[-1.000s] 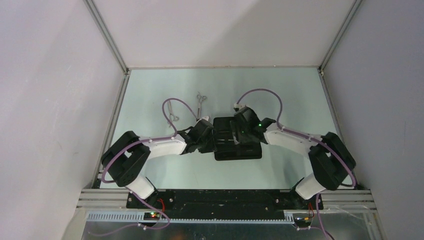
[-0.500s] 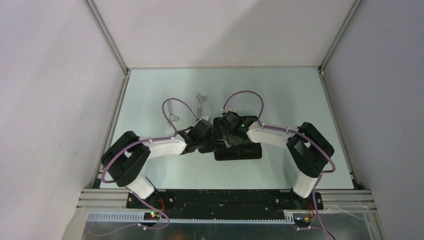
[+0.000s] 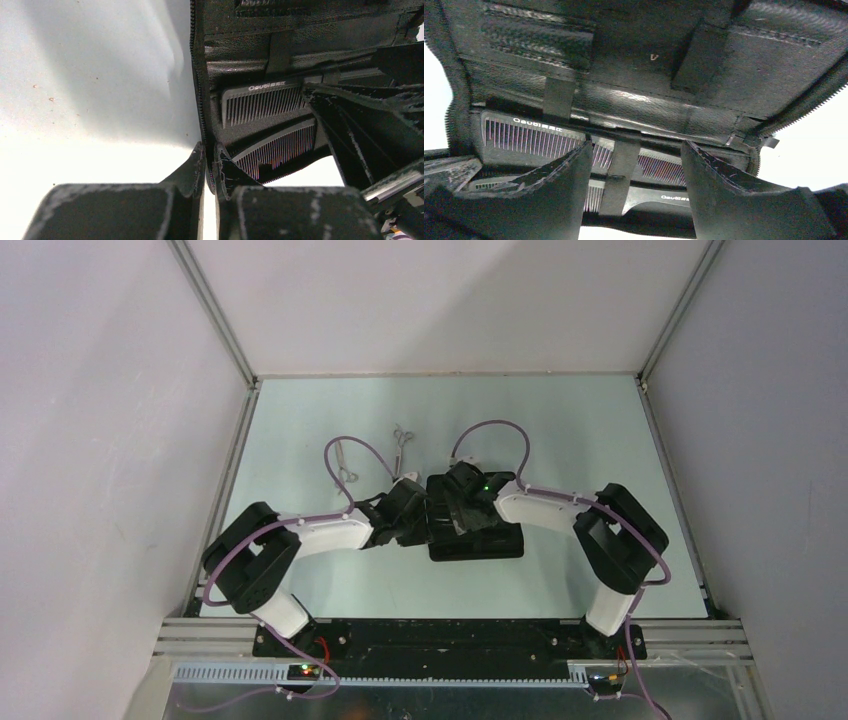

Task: Sort the hair-cutting tools
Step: Place the comb in the hairdressing tool bag.

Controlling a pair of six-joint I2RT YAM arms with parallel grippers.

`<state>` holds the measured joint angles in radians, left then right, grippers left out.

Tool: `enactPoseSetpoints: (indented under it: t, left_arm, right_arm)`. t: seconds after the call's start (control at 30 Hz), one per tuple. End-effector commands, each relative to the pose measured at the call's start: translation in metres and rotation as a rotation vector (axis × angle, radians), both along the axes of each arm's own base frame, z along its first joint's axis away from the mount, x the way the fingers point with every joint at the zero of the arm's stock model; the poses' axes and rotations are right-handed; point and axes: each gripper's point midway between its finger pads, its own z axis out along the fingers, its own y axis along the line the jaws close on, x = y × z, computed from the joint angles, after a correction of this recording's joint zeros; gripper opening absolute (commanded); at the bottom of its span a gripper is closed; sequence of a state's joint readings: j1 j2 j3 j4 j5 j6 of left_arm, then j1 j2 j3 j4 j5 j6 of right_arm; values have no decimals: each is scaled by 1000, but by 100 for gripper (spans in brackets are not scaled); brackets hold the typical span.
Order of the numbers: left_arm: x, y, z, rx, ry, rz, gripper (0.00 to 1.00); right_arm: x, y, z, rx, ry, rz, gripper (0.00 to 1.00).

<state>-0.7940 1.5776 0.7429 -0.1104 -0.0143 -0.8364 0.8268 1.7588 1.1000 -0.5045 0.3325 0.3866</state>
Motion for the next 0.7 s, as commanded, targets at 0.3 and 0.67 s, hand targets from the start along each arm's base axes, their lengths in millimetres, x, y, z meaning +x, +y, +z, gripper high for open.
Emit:
enactPoseSetpoints:
  t: [0.3, 0.67]
  left_arm:
    - [-1, -4, 4, -13, -10, -16, 5]
    - [-6, -11, 5, -61, 9, -30, 5]
  right_arm:
    - [-5, -9, 38, 31, -74, 98, 69]
    - [-30, 32, 45, 64, -102, 288, 69]
